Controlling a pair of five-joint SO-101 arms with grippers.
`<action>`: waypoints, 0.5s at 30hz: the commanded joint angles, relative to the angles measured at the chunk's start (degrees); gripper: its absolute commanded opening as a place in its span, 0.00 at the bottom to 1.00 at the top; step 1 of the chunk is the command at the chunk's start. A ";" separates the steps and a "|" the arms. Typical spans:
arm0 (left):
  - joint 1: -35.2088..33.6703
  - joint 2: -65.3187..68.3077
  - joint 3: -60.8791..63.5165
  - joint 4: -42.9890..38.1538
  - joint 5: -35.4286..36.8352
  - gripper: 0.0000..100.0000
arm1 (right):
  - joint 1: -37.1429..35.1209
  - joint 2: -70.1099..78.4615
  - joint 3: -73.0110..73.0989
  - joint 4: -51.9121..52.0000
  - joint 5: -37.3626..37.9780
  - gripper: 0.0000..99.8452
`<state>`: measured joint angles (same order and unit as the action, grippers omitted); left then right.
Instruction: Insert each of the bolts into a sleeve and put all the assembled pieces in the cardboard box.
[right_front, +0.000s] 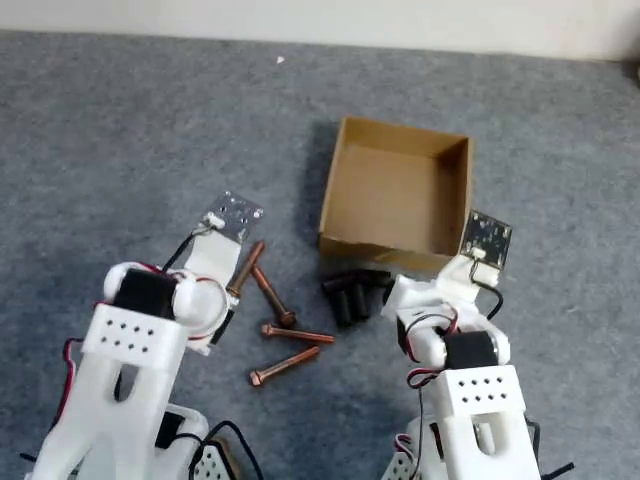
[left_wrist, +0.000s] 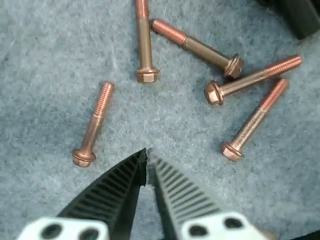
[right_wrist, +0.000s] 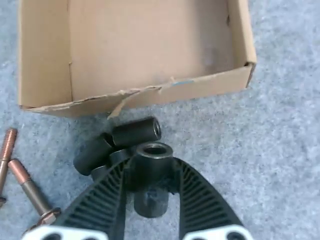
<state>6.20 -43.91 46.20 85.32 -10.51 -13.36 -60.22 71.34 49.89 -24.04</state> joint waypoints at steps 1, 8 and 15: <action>-0.66 4.53 -4.18 -2.55 -0.53 0.16 | 0.75 -1.54 -0.40 -1.36 -0.62 0.00; -0.57 15.52 -4.62 -16.62 -0.44 0.17 | 0.75 -1.54 -0.31 -1.36 -0.62 0.00; -0.48 24.04 -4.62 -25.67 -0.44 0.17 | 0.75 -1.54 -0.31 -1.36 -0.62 0.00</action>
<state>5.93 -21.58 44.18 63.25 -10.51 -13.36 -60.22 71.34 49.89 -24.04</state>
